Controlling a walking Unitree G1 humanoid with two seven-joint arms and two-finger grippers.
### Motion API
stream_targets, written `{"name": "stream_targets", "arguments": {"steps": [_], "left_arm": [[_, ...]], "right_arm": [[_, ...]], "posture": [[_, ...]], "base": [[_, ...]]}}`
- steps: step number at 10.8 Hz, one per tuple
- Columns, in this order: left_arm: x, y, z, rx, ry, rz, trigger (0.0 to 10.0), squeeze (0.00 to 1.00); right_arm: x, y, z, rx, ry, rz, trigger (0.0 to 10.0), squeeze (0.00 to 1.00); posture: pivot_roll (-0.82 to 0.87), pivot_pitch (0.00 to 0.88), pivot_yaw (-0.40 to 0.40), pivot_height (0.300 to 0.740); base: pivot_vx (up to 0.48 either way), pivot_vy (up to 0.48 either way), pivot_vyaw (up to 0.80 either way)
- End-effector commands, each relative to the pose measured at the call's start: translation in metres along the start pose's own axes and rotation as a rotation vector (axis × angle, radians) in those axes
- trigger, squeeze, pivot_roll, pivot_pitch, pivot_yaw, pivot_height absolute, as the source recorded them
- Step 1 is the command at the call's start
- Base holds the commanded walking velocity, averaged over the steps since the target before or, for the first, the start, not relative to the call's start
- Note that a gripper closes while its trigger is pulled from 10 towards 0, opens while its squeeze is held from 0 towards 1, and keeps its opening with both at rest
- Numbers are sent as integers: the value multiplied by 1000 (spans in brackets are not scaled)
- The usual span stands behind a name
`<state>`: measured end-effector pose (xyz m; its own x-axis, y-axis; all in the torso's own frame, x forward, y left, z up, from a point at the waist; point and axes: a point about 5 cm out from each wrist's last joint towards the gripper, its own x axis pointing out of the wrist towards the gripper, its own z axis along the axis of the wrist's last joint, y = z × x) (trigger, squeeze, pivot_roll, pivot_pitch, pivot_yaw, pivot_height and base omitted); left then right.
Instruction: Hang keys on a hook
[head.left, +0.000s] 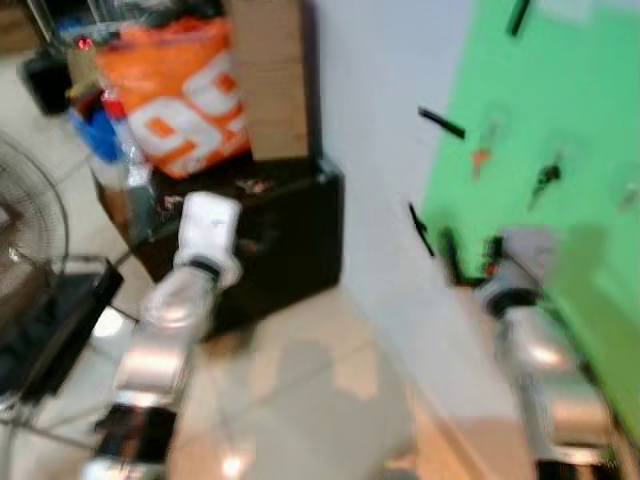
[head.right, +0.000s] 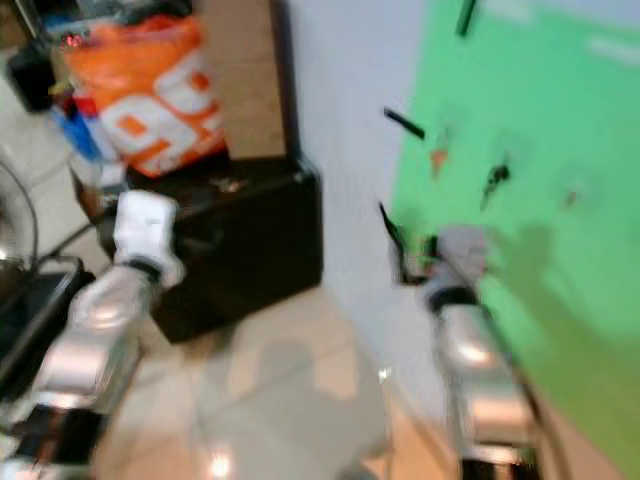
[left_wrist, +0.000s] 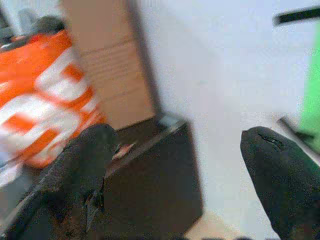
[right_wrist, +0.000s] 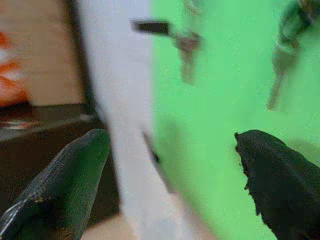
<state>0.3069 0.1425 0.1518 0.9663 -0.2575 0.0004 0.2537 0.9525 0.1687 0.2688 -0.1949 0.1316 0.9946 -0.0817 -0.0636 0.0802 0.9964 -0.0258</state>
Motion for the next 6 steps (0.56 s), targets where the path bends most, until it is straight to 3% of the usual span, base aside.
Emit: {"name": "stream_targets", "arguments": {"steps": [1,6], "left_arm": [[-6,14,-5,17,22,37,10000,0],[-7,19,-8,29,35,41,10000,0]], "right_arm": [[2,9,1,9,-1,24,10000,1000],[1,9,-1,-32,9,58,10000,1000]], "posture": [[-112,0,75,740],[-124,0,75,740]], "base": [[405,0,0],[412,0,0]]}}
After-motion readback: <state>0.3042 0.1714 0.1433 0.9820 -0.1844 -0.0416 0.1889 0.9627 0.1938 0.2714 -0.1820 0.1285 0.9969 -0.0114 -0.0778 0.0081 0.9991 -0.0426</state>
